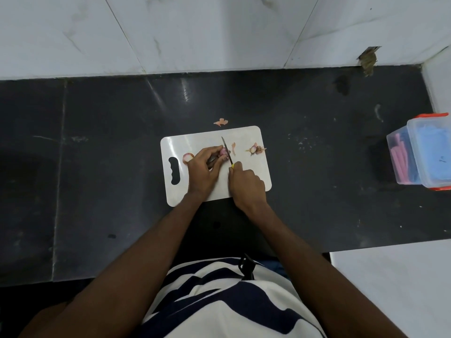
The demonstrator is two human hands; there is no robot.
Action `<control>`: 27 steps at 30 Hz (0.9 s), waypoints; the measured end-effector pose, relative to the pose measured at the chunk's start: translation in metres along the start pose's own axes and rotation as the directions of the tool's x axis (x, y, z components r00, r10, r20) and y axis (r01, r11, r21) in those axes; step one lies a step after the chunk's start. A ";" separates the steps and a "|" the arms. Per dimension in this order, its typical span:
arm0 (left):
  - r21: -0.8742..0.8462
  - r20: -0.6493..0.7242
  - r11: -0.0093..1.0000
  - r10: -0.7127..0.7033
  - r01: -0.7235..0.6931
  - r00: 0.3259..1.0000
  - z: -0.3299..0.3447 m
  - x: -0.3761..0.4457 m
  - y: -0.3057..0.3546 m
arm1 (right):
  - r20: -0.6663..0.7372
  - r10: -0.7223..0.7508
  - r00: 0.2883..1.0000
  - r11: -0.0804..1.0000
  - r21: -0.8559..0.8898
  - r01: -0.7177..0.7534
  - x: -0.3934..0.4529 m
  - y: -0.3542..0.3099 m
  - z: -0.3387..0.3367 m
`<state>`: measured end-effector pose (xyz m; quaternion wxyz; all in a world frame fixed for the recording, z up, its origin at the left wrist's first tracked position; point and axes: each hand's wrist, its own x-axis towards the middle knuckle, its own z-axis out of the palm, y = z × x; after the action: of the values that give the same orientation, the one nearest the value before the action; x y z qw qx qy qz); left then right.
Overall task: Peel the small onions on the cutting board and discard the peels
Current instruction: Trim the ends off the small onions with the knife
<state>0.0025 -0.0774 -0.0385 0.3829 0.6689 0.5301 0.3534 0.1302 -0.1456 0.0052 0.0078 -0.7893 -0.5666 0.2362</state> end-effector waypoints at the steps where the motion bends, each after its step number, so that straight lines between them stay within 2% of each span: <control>1: -0.003 0.002 1.000 0.001 -0.001 1.000 0.000 0.000 0.000 | 0.001 -0.003 1.000 1.000 -0.007 0.003 0.000 -0.002 0.000; 9: -0.029 0.011 1.000 -0.012 0.012 1.000 -0.001 0.001 0.001 | -0.025 0.031 0.999 1.000 0.004 -0.031 0.011 -0.006 -0.004; 22: -0.018 -0.004 1.000 0.014 -0.014 1.000 0.000 0.002 -0.003 | 0.026 0.028 0.999 0.999 -0.021 -0.028 0.024 -0.007 -0.002; 27: -0.014 -0.022 1.000 -0.024 0.024 0.999 0.001 0.003 -0.001 | 0.052 -0.001 0.999 1.000 0.001 0.001 0.027 -0.002 -0.005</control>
<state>0.0036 -0.0746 -0.0402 0.3858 0.6557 0.5399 0.3601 0.1371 -0.1191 0.0000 -0.0066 -0.7826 -0.5670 0.2568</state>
